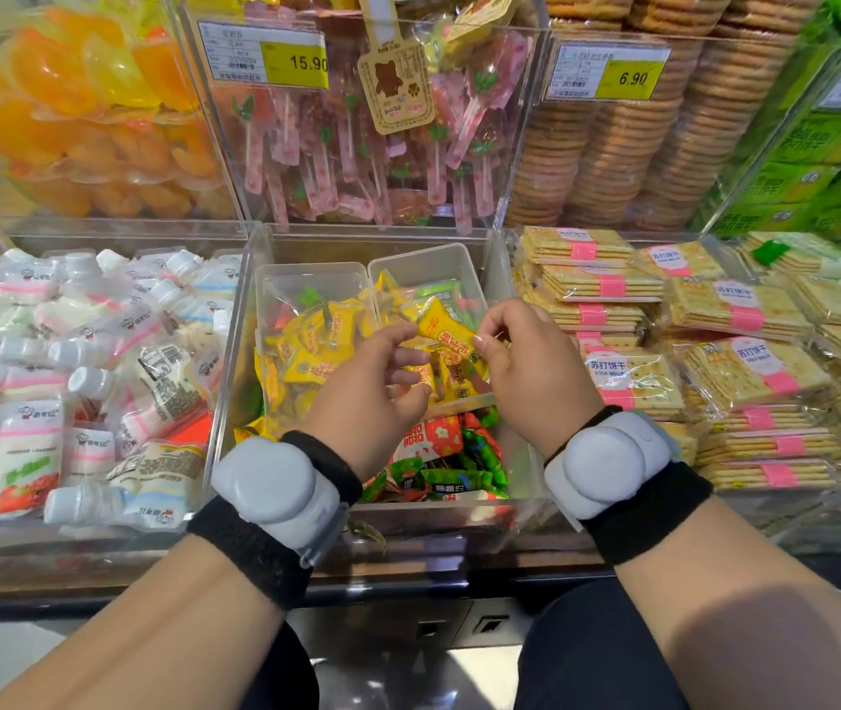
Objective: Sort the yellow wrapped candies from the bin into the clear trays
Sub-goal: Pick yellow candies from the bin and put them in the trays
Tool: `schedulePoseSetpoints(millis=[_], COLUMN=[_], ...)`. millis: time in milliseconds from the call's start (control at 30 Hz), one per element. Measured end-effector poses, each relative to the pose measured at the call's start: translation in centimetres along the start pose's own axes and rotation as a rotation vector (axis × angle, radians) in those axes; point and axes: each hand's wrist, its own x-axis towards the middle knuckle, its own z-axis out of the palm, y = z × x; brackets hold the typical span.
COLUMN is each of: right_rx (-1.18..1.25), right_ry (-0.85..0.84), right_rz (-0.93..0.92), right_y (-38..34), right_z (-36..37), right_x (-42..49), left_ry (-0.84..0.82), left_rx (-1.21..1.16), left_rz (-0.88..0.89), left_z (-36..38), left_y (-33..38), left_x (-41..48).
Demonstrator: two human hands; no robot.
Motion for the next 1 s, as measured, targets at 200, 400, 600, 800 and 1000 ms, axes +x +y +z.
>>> schedulePoseSetpoints(millis=[200,400,600,800,1000], right_rx=[0.032,-0.060,-0.278,-0.359,-0.398], right_ry=[-0.007,-0.064,-0.037,0.046,0.054], right_rz=[0.022,0.021,-0.013,-0.074,-0.111], right_y=[0.2,0.9,2.0,2.3,2.6], right_z=[0.1,0.7,2.0,2.6,2.8], right_x=[0.5,0.9,1.0,0.8,0.7], left_ry=[-0.043,-0.059,-0.176,-0.127,-0.075], left_rx=[0.133,0.267,0.452,0.481,0.666], left_rz=[0.046,0.108,0.103,0.111,0.239], left_z=[1.2,1.7,2.6,3.2,3.5], left_y=[0.0,-0.1,-0.4,-0.7,-1.9], left_x=[1.5,2.9,3.3,3.2,3.1])
